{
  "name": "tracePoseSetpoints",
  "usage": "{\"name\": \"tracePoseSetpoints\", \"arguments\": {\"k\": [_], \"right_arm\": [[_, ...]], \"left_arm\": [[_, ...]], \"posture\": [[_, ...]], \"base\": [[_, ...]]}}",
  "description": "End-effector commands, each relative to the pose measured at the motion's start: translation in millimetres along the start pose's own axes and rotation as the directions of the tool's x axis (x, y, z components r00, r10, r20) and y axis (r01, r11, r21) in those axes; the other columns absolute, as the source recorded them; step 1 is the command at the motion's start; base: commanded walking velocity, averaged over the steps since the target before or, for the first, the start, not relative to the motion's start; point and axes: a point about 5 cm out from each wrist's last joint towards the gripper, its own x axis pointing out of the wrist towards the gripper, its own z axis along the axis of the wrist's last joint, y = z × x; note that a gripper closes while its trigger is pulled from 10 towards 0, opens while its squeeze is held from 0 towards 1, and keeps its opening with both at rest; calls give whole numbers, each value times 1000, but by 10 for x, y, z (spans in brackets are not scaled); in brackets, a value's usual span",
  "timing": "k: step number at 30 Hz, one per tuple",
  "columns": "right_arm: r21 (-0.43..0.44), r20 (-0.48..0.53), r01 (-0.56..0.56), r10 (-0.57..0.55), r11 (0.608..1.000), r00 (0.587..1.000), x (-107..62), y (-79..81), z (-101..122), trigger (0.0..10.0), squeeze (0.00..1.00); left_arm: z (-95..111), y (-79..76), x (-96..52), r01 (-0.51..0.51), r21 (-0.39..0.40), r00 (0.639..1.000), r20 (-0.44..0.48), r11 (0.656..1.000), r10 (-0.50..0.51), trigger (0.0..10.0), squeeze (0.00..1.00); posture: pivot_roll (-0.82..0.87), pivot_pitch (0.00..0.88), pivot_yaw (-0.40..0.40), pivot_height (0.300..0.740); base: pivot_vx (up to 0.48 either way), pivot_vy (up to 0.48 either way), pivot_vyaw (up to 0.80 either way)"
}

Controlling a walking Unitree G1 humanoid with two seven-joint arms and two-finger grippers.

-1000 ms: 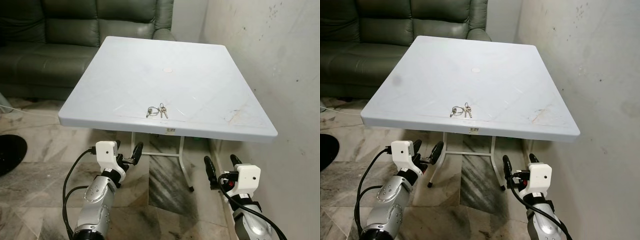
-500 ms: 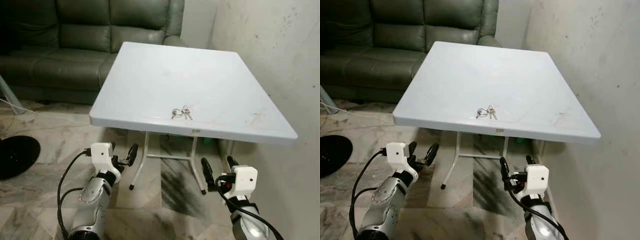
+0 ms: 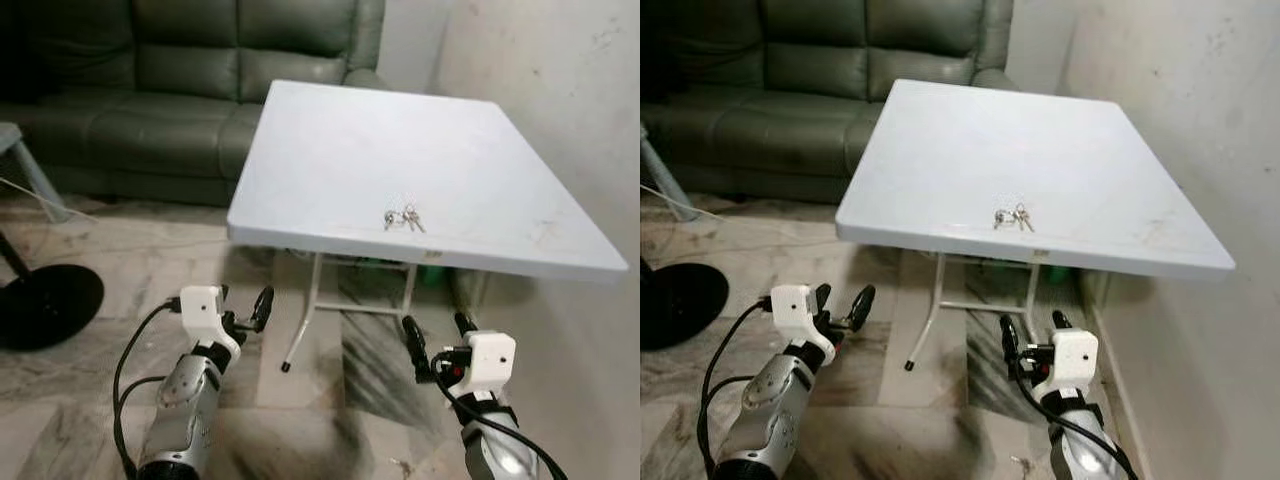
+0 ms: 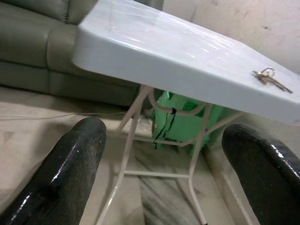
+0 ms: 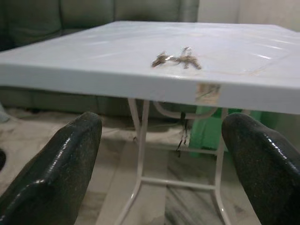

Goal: Hang keys on a hook

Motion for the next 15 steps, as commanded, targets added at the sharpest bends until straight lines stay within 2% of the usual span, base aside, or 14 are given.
{"name": "tracePoseSetpoints", "arguments": {"k": [1, 7, 12, 15], "right_arm": [[2, 35, 26, -26, 1000, 999, 18, -69, 79, 10000, 0], [-2, 69, 29, -29, 1000, 997, 47, -92, 175, 10000, 0], [1, 69, 26, -26, 1000, 997, 38, -78, 165, 10000, 0], [3, 68, 24, -24, 1000, 997, 37, -70, 164, 10000, 0]], "left_arm": [[37, -51, 27, 24, 7, 1000, 11, 1000, -24, 10000, 0], [201, -50, 46, 45, 0, 996, 78, 999, -45, 10000, 0], [214, -66, 58, 54, -8, 995, 81, 998, -53, 10000, 0], [213, -73, 55, 55, -10, 995, 80, 998, -55, 10000, 0]], "posture": [[-27, 44, -70, 714], [-26, 49, -67, 714], [-25, 52, -65, 714], [-26, 52, -65, 714]], "base": [[0, 0, 0], [0, 0, 0], [0, 0, 0], [271, 0, 0]]}}
